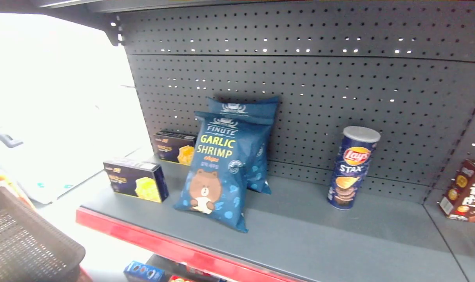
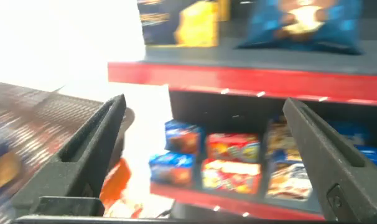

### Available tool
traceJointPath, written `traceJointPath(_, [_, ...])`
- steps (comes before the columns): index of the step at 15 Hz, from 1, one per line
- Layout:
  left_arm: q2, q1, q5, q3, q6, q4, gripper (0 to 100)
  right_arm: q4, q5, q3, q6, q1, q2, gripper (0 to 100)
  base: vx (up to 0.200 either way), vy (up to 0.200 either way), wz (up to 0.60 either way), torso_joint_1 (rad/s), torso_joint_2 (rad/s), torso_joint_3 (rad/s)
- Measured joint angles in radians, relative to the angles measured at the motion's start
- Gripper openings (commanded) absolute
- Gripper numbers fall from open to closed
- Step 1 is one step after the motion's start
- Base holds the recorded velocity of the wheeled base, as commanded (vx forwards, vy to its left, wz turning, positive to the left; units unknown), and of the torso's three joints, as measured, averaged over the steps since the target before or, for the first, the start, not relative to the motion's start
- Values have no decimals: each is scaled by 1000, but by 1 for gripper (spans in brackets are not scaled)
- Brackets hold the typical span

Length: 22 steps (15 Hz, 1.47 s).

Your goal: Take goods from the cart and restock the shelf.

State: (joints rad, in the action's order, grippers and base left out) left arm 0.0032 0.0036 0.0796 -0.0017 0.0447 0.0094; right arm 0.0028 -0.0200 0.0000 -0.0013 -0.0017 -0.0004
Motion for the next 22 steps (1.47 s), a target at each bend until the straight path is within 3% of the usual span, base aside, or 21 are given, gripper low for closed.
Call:
traceJointPath(11, [0, 0, -2, 2, 8, -1, 100, 0, 0, 0, 1, 0, 0, 100, 0, 0, 600, 1, 1, 2])
traceJointPath(13, [0, 0, -19, -1, 15, -1, 100, 0, -1, 0, 3, 0, 0, 100, 0, 0, 0, 0, 0, 0])
traceJointPath(16, [15, -3, -23, -135, 23, 55, 100, 0, -1, 0, 3, 0, 0, 100, 0, 0, 0, 0, 0, 0])
traceJointPath(19, [129, -19, -35, -336, 36, 137, 100, 0, -1, 0, 3, 1, 0, 100, 0, 0, 0, 0, 0, 0])
traceJointPath(22, [344, 5, -111, -459, 60, 151, 100, 0, -1, 0, 3, 1, 0, 100, 0, 0, 0, 0, 0, 0])
